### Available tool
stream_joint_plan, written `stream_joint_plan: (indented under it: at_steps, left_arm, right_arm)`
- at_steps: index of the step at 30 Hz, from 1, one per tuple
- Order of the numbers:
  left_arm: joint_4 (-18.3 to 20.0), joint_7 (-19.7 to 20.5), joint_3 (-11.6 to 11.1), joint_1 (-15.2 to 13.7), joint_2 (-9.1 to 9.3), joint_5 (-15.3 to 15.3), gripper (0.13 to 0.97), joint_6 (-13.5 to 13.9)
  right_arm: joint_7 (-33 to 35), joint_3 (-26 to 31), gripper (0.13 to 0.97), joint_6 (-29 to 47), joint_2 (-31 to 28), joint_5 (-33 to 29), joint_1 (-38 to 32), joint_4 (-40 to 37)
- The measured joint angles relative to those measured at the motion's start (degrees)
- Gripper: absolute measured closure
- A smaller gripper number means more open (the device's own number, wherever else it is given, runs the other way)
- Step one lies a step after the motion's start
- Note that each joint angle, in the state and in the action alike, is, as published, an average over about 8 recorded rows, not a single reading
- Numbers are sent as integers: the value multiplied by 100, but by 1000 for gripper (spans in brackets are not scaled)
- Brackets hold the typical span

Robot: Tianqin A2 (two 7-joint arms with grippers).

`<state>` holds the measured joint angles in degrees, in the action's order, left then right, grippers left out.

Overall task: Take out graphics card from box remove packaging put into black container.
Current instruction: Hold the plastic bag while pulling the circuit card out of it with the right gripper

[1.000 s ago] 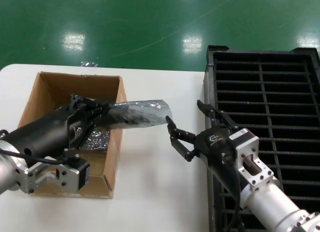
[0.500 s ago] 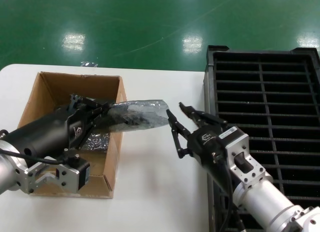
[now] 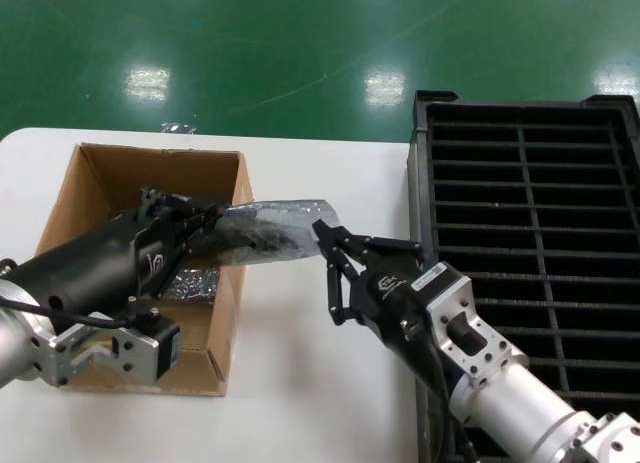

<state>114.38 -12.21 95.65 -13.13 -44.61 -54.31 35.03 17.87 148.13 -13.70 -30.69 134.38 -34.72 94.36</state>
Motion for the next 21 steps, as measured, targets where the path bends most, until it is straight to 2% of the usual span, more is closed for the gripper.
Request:
stream_joint_plan:
  at_steps: [10,21]
  left_arm:
    - [0,0,0,0,0,0,958,0]
    - [0,0,0,0,0,0,958,0]
  right_arm:
    - [-197,193,960,550,-66,-214,-328,-309]
    - [-961,-98,961,2409,-26,-1086,-1033,-1447]
